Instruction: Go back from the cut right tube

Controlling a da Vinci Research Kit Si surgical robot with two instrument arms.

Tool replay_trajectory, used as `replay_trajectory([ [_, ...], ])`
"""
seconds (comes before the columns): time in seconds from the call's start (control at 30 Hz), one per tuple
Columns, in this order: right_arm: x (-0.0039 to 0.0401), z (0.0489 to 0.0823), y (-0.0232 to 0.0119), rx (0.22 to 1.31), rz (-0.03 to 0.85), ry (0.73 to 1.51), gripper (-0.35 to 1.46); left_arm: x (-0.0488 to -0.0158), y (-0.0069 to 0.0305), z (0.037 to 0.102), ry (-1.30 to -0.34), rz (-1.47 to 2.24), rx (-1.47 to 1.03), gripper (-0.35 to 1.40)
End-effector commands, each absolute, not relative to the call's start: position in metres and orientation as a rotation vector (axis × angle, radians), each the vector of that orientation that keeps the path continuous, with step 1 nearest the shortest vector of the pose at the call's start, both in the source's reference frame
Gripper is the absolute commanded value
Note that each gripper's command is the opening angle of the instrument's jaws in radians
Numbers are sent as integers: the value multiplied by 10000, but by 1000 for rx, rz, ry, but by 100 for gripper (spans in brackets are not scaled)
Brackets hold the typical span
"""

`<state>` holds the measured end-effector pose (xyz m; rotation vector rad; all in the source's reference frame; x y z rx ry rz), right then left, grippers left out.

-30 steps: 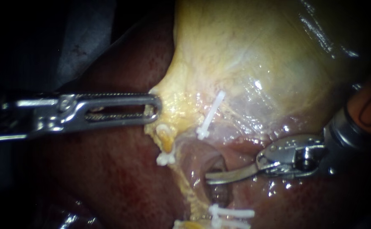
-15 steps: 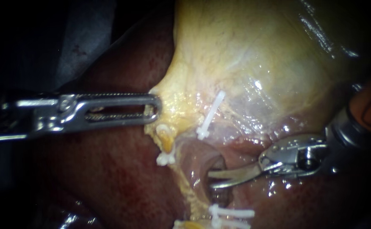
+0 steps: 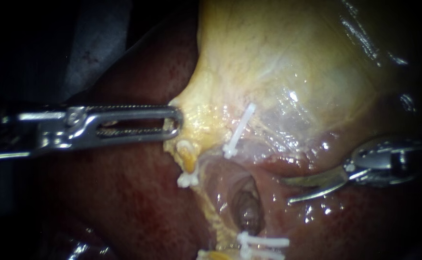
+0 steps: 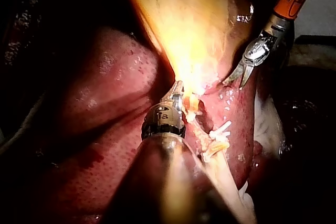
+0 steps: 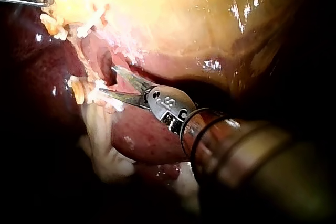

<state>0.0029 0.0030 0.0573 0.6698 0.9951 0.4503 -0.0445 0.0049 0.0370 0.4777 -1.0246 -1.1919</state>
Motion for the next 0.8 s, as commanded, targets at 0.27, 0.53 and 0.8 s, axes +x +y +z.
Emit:
replay_trajectory([
  [0.27,15,549,55,598,439,1057,78,-446,49,371,-1025,-1192,478,-35],
  [0.53,7,543,63,578,424,1068,72,-447,49,372,-1025,-1192,477,-35],
  [0.8,7,541,67,568,423,1074,72,-453,47,376,-1024,-1194,471,-35],
])
